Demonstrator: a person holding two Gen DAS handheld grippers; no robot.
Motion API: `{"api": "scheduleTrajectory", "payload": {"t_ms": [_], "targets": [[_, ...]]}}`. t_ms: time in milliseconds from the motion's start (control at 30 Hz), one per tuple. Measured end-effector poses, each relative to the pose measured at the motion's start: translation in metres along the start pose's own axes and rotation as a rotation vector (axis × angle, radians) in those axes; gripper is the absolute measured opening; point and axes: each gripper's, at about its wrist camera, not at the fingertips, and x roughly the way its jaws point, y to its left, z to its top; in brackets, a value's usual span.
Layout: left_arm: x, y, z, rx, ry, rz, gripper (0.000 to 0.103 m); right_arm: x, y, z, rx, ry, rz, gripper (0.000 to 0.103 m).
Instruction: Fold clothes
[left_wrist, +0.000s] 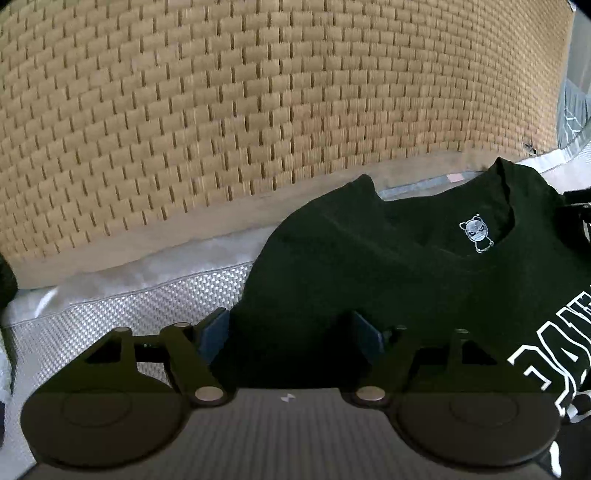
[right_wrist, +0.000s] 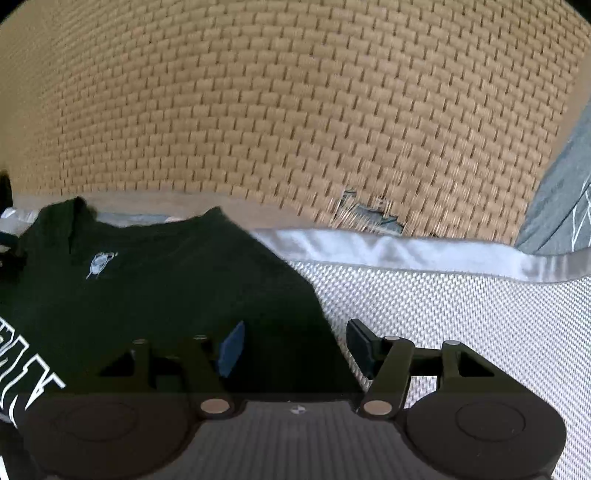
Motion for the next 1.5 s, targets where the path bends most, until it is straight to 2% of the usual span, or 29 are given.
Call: {"api": "scheduleTrajectory", "payload": {"t_ms": [133,333,400,433,467,500,533,567,667,767,1000,1100,1200,1333,1367,1433,1500], "targets": [[0.005,0.007,0.001,-0.021,-0.003,-0.001,0.080,0.009,-0.006,0.003,0.013,0.019,0.044,0.069],[0.010,0.011,0.004,-0.038,-0.012,0.000,0.081,0.011,0.012,0.006,-0.009,0.019,0.202,0.070],[0.011,0.008,0.005,-0.036,-0.022,-0.004,0.078,0.013,0.027,0.008,-0.060,0.024,0.197,0.063],[0.012,0.006,0.005,-0.028,-0.024,-0.004,0.074,0.013,0.033,0.009,-0.085,0.019,0.184,0.052],[0.012,0.004,0.007,-0.016,-0.026,0.003,0.062,0.012,0.039,0.011,-0.110,0.008,0.165,0.038],[0.010,0.002,0.008,-0.010,-0.032,0.004,0.053,0.011,0.044,0.013,-0.134,-0.003,0.146,0.031],[0.009,0.001,0.009,-0.005,-0.039,0.005,0.031,0.010,0.050,0.015,-0.159,-0.013,0.127,0.023],[0.007,0.000,0.011,0.005,-0.042,0.007,0.018,0.010,0.055,0.017,-0.184,-0.024,0.108,0.017],[-0.002,-0.008,0.014,0.074,-0.084,0.036,0.016,0.007,0.072,0.022,-0.257,-0.056,0.051,0.012],[-0.017,-0.010,0.017,0.103,-0.166,0.072,0.015,0.002,0.082,0.032,-0.297,-0.111,0.001,0.012],[-0.057,0.012,0.039,-0.005,-0.404,0.148,0.016,-0.005,0.099,0.060,-0.311,-0.231,-0.083,0.012],[-0.057,0.017,0.047,-0.026,-0.392,0.165,0.018,-0.007,0.107,0.073,-0.316,-0.282,-0.119,0.012],[-0.049,0.022,0.048,-0.048,-0.328,0.170,0.022,-0.010,0.114,0.085,-0.322,-0.334,-0.155,0.013],[-0.043,0.017,0.043,-0.014,-0.265,0.179,0.028,0.001,0.115,0.082,-0.290,-0.280,-0.160,0.017],[-0.044,0.016,0.041,-0.008,-0.264,0.169,0.029,0.004,0.116,0.080,-0.281,-0.273,-0.157,0.027],[-0.049,0.016,0.039,0.000,-0.268,0.164,0.031,0.004,0.118,0.077,-0.290,-0.275,-0.163,0.041],[-0.055,0.018,0.038,-0.005,-0.279,0.158,0.035,-0.001,0.120,0.074,-0.312,-0.291,-0.162,0.045]]}}
